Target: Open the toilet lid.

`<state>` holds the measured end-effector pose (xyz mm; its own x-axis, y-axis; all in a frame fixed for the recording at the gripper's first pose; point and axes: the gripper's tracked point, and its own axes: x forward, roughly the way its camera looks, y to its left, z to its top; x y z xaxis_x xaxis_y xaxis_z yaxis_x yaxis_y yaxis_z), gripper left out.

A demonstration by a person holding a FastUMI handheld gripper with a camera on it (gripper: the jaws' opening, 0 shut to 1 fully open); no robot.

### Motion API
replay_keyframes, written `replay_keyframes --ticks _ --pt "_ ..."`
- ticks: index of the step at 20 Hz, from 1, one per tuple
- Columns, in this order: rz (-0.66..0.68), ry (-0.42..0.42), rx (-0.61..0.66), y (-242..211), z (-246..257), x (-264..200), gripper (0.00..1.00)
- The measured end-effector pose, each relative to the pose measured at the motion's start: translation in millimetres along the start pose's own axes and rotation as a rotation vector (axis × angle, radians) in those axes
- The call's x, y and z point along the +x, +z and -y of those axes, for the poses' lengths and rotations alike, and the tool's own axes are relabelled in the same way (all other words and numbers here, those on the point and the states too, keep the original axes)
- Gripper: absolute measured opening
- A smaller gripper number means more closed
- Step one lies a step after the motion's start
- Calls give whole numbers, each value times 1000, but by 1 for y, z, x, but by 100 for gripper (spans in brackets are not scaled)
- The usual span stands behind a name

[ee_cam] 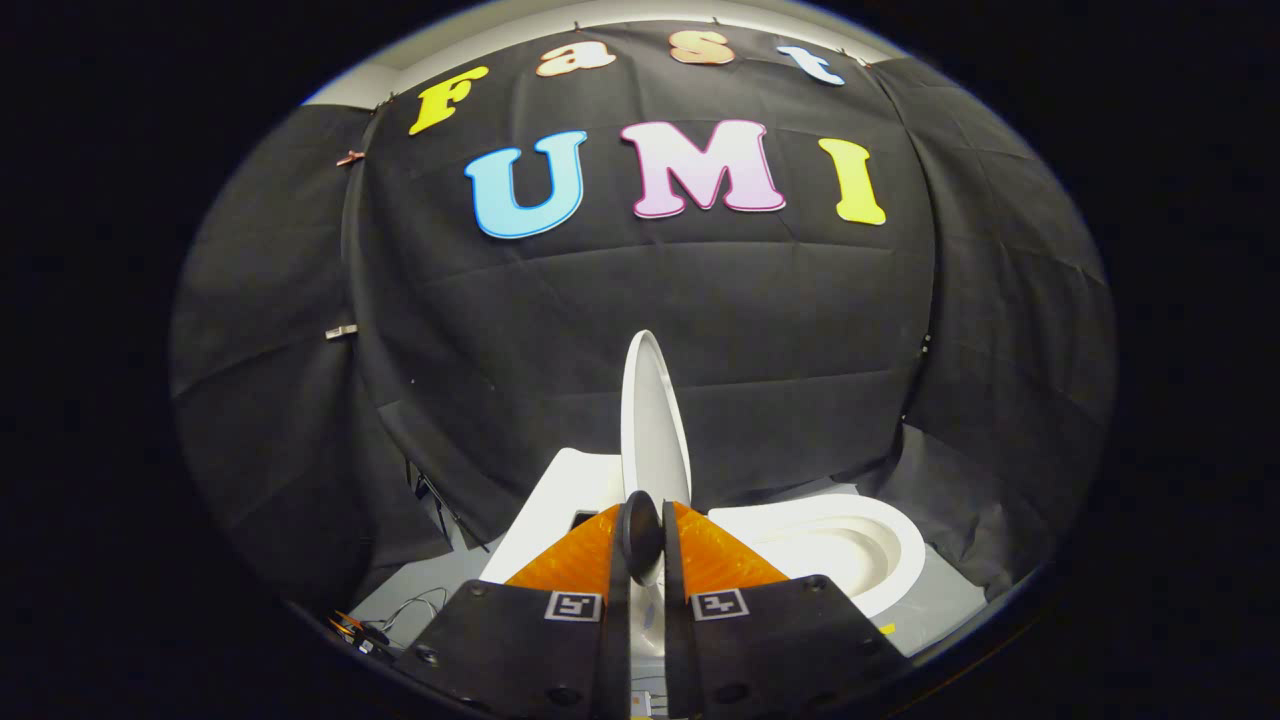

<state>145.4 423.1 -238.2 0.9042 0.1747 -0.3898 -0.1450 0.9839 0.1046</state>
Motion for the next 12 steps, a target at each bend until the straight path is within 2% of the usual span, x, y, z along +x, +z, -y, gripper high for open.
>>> replay_keyframes --ticks 5,12 --pt "-9 24 -89 -13 -40 4 18" --pt "14 -37 -237 -17 -45 -11 18"
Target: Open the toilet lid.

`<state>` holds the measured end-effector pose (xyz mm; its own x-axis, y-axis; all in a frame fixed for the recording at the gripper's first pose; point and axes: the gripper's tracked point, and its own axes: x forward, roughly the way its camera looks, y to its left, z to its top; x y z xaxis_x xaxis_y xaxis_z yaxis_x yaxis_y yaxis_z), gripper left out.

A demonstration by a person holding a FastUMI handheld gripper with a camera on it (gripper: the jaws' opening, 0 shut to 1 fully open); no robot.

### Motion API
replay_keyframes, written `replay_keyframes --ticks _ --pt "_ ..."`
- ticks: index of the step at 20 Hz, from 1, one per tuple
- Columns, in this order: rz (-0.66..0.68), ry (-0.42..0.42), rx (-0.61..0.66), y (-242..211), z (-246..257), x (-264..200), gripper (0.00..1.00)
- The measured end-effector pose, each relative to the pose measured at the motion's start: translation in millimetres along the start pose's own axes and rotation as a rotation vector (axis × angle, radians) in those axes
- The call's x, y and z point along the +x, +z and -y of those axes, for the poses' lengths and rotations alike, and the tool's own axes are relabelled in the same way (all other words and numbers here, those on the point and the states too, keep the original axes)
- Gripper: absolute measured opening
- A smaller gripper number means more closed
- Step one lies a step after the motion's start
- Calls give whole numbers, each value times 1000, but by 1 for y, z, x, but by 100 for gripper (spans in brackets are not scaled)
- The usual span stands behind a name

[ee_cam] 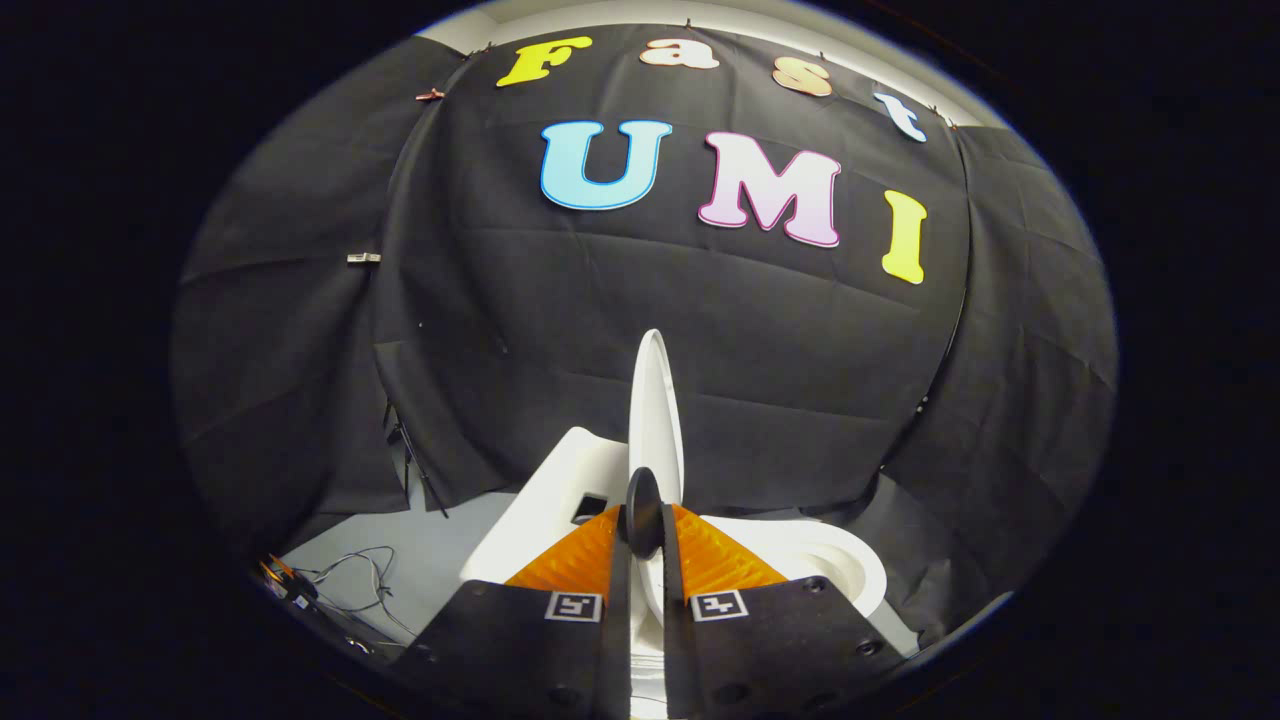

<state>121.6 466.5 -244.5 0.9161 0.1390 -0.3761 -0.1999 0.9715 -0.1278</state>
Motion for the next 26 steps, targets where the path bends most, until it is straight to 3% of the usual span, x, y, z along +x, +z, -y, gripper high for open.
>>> replay_keyframes --ticks 2,5,10,12,26 --pt "15 5 -10 2 -3 -11 23" --pt "64 11 -44 15 -5 -29 39" --pt "101 51 -49 36 -8 -57 91" --pt "126 47 -49 47 -1 -64 97" --pt "266 55 47 128 78 -136 98"
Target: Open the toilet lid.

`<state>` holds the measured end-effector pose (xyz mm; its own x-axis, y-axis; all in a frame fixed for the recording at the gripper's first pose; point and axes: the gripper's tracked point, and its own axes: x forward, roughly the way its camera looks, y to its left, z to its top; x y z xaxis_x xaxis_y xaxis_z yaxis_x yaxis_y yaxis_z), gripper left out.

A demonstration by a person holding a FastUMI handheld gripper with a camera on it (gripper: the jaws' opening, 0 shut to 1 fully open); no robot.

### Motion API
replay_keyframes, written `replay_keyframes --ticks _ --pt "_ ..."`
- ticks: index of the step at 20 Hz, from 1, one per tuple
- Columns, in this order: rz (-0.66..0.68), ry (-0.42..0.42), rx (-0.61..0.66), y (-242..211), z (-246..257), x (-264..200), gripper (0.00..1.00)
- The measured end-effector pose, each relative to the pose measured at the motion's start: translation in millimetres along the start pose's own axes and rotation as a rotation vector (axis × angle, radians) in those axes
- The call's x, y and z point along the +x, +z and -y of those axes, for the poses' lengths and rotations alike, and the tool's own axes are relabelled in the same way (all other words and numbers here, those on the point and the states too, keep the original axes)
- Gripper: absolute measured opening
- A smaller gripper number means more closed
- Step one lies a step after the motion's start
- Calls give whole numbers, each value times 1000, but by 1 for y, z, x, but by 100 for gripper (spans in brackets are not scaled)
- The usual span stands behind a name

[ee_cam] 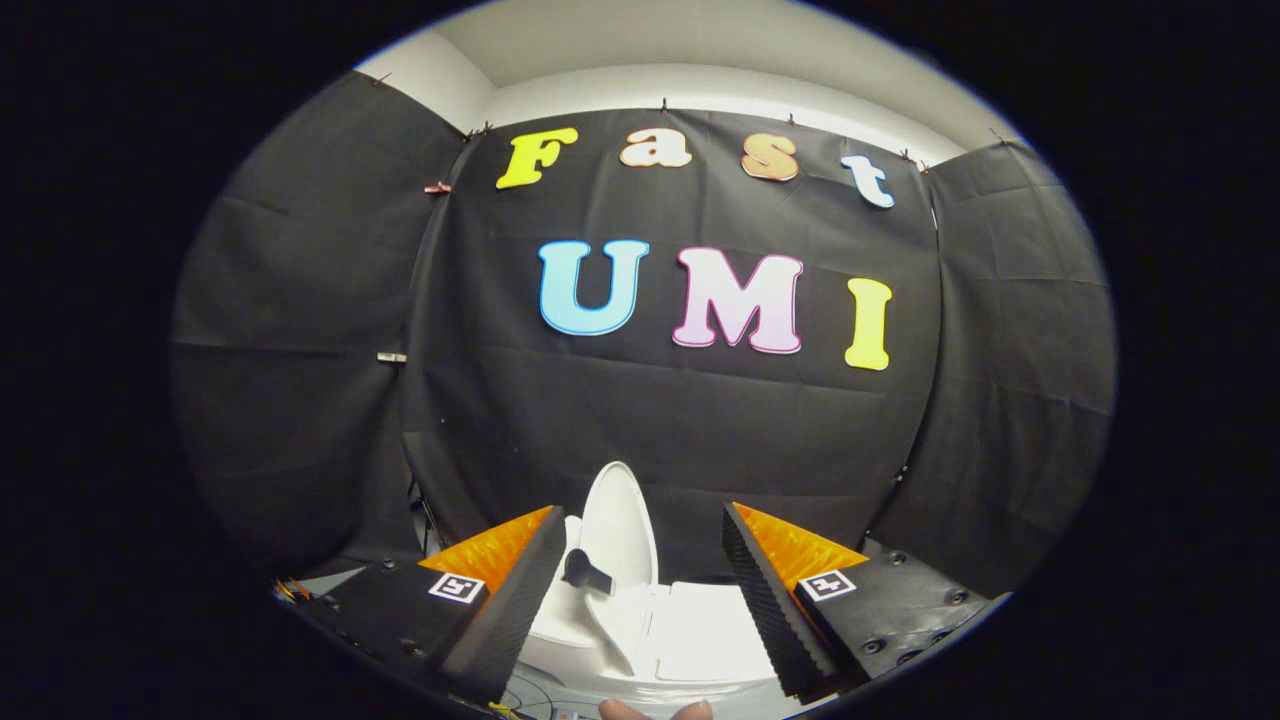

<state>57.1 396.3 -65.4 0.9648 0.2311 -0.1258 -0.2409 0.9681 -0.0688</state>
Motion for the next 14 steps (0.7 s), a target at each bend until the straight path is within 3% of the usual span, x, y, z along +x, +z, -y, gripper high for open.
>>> replay_keyframes --ticks 7,14 --pt "51 -17 49 44 52 -29 98" --pt "71 -70 74 59 116 -58 98"
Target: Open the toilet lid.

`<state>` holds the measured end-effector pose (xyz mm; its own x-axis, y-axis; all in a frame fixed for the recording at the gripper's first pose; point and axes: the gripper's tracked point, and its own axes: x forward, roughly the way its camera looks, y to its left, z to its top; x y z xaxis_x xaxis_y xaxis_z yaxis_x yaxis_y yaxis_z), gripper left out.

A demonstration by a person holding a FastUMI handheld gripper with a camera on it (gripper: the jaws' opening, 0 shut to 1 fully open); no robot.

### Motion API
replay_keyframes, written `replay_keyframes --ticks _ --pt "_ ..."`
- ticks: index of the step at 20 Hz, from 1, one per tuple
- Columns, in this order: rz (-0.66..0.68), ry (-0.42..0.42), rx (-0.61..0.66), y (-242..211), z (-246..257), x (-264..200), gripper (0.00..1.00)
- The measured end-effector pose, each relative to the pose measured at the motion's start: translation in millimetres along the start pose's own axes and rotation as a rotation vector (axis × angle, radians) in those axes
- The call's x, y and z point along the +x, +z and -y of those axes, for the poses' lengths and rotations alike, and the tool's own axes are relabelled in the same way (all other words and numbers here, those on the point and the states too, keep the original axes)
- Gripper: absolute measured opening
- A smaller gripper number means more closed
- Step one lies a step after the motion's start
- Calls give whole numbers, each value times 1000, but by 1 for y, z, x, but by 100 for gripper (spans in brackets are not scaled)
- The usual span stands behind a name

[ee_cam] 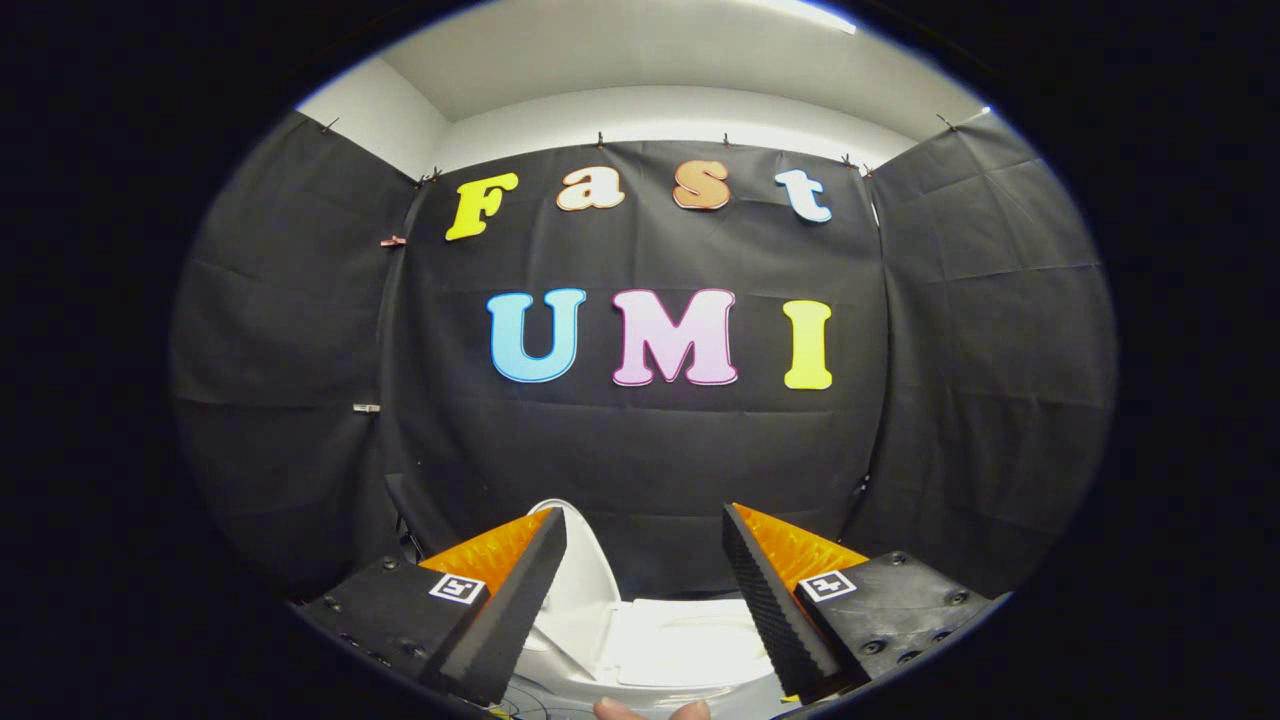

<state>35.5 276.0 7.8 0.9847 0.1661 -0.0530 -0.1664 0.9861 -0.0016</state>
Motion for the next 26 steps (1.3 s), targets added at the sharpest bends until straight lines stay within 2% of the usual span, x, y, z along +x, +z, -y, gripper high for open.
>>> replay_keyframes --ticks 11,19,26 --pt "7 4 5 4 39 -25 98" --pt "4 30 19 -1 25 -29 98" --pt "-1 2 -9 -11 31 -38 98"
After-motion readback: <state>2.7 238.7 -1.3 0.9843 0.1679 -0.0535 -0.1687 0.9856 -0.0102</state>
